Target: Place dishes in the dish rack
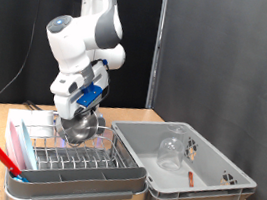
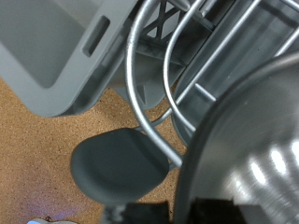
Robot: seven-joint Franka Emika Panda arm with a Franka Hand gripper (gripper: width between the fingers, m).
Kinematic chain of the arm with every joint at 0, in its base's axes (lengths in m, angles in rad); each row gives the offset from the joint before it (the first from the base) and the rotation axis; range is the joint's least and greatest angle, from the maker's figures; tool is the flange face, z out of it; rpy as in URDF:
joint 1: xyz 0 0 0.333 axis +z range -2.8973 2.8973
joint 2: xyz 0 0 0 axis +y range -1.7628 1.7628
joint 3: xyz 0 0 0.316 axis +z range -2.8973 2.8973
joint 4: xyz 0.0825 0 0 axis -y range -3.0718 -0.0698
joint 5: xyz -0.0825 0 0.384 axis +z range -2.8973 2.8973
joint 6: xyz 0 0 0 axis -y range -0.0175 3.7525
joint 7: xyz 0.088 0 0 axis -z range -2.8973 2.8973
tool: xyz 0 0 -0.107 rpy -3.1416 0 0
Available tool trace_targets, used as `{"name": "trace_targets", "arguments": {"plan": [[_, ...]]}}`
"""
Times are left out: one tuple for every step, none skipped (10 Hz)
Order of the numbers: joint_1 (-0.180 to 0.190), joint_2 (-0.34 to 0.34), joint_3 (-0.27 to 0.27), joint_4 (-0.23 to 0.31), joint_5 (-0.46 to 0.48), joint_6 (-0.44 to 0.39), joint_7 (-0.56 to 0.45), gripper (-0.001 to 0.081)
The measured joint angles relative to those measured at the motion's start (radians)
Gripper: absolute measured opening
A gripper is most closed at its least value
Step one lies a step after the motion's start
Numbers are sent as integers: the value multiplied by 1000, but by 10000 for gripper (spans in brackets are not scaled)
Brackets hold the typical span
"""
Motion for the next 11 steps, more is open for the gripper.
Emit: {"name": "trace_targets", "arguments": {"plan": [[4,14,0,2,6,10,0,50],[8,25,0,3,11,22,0,50],[12,35,0,4,16,33,0,50],[13,47,0,4,16,36,0,83],[14,59,0,4,17,37,0,83],[17,69,0,4,19,39,-2,265],[22,75,0,4,23,40,-10,265],[31,75,1,4,31,40,-26,461],[46,74,2,5,44,39,-48,600],[67,70,6,9,63,33,-75,600],[92,56,15,13,89,22,-101,728]]}}
